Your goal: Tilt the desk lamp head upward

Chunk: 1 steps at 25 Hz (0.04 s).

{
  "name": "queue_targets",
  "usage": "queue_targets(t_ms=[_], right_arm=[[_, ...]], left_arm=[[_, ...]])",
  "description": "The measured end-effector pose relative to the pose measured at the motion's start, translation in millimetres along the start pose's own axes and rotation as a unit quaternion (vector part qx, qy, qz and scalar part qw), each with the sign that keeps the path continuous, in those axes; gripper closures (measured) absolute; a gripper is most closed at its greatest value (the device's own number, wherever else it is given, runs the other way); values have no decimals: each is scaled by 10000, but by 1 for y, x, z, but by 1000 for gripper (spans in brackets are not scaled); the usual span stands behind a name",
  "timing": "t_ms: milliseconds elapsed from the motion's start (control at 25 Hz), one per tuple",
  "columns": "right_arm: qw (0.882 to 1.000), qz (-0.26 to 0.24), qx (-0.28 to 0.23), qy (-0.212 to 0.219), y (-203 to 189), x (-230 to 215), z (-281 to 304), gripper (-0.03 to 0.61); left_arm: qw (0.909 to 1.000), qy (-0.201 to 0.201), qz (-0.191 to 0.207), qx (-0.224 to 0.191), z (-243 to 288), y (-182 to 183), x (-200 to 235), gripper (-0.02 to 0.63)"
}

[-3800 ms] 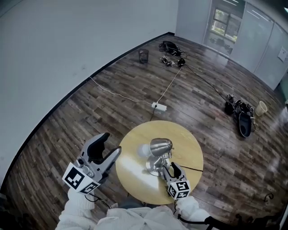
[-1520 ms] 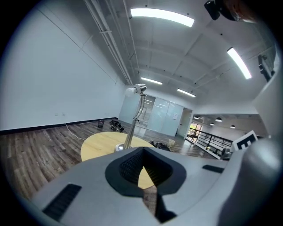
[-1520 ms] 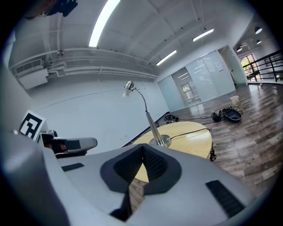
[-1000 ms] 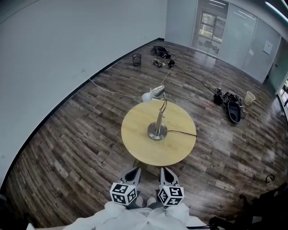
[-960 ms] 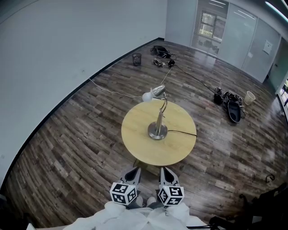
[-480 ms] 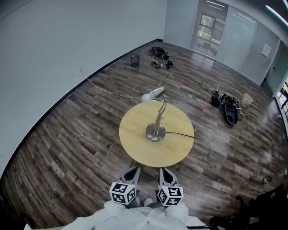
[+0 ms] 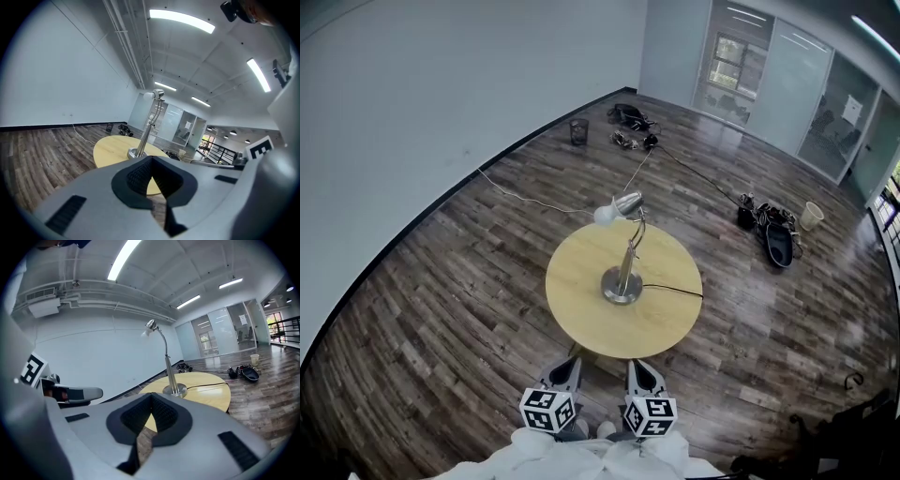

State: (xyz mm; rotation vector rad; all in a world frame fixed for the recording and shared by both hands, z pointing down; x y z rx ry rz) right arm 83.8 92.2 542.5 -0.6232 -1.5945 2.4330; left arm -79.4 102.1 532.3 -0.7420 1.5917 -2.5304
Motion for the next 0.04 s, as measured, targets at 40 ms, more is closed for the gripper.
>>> queue_targets(t_ms=[40], right_arm=[[10000, 14, 23, -6, -2, 0, -1, 566]], left_arm=[[10000, 46, -34, 17, -2, -2, 3, 612]])
Point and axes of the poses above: the fingertips, and each gripper's own axes: z forward along the fingers, x to its left, y out of its top, the point moved 4 cm from there along -z, backward along the fingers, and after that the axes turned 3 degrees about x, right-handed, at the moved point
